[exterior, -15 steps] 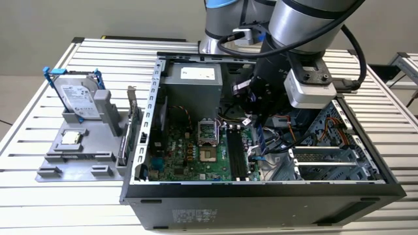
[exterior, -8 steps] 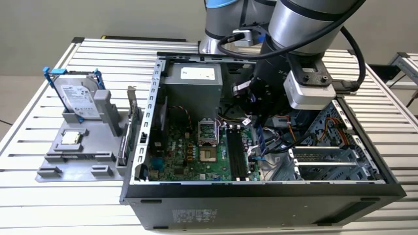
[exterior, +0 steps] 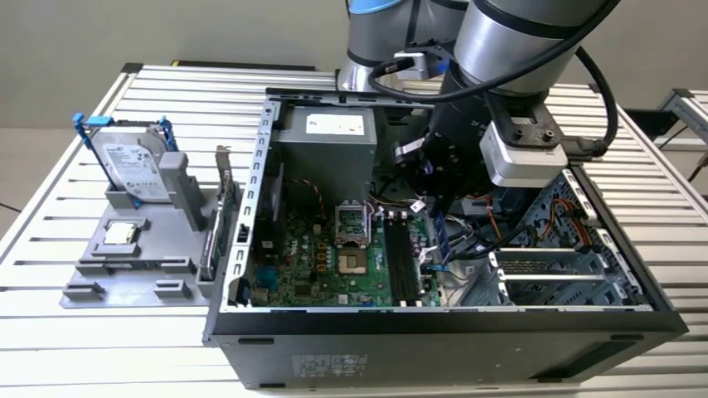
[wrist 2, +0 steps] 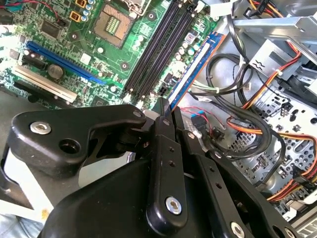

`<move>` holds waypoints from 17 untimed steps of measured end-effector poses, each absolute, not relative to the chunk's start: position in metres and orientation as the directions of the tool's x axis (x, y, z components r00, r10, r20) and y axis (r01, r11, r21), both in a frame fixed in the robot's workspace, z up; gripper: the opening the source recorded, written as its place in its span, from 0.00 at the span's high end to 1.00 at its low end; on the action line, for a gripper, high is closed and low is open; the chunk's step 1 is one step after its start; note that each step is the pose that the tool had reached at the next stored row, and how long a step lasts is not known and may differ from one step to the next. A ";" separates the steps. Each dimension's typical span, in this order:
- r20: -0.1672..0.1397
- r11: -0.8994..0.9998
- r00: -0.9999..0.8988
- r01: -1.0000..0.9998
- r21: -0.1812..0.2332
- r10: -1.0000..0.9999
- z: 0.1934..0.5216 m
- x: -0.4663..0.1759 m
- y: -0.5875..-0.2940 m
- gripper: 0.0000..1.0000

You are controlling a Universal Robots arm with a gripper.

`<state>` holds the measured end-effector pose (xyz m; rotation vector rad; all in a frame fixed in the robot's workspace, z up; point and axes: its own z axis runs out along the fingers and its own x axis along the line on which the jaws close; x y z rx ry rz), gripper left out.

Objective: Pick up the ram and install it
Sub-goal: 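Insert the ram into the slot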

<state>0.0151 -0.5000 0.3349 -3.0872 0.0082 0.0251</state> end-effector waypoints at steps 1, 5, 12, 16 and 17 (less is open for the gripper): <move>-0.016 -0.999 1.000 -0.006 -0.054 -0.005 0.335 0.015 -0.500 1.00; -0.016 -0.999 1.000 -0.006 -0.054 -0.005 0.334 0.015 -0.500 1.00; -0.016 -0.999 1.000 -0.006 -0.053 -0.005 0.333 0.015 -0.500 1.00; -0.016 -0.999 1.000 -0.006 -0.052 -0.005 0.331 0.015 -0.500 1.00; -0.016 -0.999 1.000 -0.006 -0.052 -0.005 0.331 0.015 -0.500 1.00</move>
